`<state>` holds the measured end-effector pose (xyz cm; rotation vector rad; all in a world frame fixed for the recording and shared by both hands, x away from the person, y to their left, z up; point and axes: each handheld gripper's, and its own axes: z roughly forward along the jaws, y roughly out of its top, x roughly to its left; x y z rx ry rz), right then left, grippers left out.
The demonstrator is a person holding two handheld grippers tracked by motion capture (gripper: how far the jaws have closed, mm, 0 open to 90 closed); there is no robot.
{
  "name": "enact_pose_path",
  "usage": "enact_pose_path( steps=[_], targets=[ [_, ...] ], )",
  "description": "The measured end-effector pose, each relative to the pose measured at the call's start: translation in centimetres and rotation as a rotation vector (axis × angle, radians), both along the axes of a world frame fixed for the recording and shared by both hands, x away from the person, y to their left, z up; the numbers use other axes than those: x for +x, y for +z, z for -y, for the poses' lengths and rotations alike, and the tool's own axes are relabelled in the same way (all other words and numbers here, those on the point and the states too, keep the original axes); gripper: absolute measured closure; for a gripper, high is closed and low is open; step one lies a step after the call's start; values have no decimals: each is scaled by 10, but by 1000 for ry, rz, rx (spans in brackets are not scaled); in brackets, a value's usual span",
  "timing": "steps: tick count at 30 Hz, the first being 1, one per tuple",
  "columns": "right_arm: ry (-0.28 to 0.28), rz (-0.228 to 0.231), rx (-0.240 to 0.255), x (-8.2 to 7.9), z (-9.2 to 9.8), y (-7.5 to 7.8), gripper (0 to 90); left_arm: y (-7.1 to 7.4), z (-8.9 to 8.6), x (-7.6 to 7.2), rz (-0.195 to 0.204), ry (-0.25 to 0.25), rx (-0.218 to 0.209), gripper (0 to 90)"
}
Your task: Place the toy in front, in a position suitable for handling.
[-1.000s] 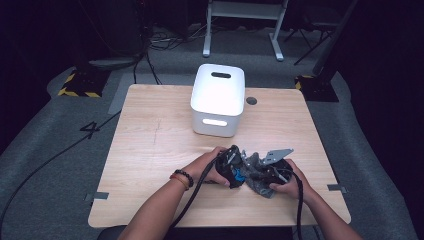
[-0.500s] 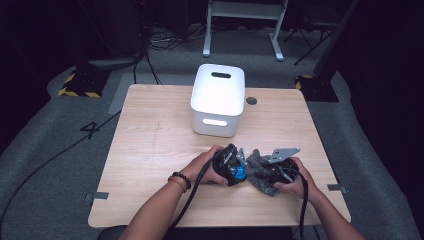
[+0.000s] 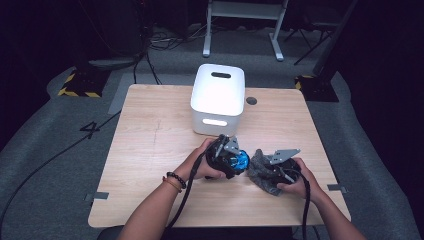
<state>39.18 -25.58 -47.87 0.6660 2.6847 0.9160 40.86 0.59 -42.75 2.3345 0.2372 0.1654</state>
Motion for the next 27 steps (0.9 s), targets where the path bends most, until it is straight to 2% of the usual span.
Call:
enact_pose_path(
  steps=[4,8,11,13,16,18,20,21,22,24,25,27],
  targets=[
    [16,6,-17,-2,-1,0,564,12,-9,-7,20,11,-66,243],
    [45,23,-19,-5,-1,4,478,17,-15,-13,34,4,-107,243],
    [51,21,33,-7,1,9,415,19,-18,-17,43,4,-123,243],
    [29,29,66,-7,3,14,350,20,-20,-18,43,5,-128,243],
    [1,37,126,-6,5,20,331,20,-22,-20,49,9,-135,243],
    [-37,47,123,-4,4,21,303,20,-24,-21,49,7,-143,243],
    [-81,49,100,0,1,17,304,20,-26,-21,52,9,-146,243],
    [-111,51,68,3,-1,14,300,19,-27,-22,45,14,-154,244],
    [-112,45,54,5,-2,11,312,19,-28,-22,48,13,-154,243],
    [-102,-1,48,9,-5,5,345,17,-30,-23,45,11,-171,244],
    [-110,-10,28,11,-6,1,422,17,-30,-23,47,9,-178,244],
    [-86,-36,16,12,-9,-3,550,17,-31,-24,48,6,-186,244]
  ],
)
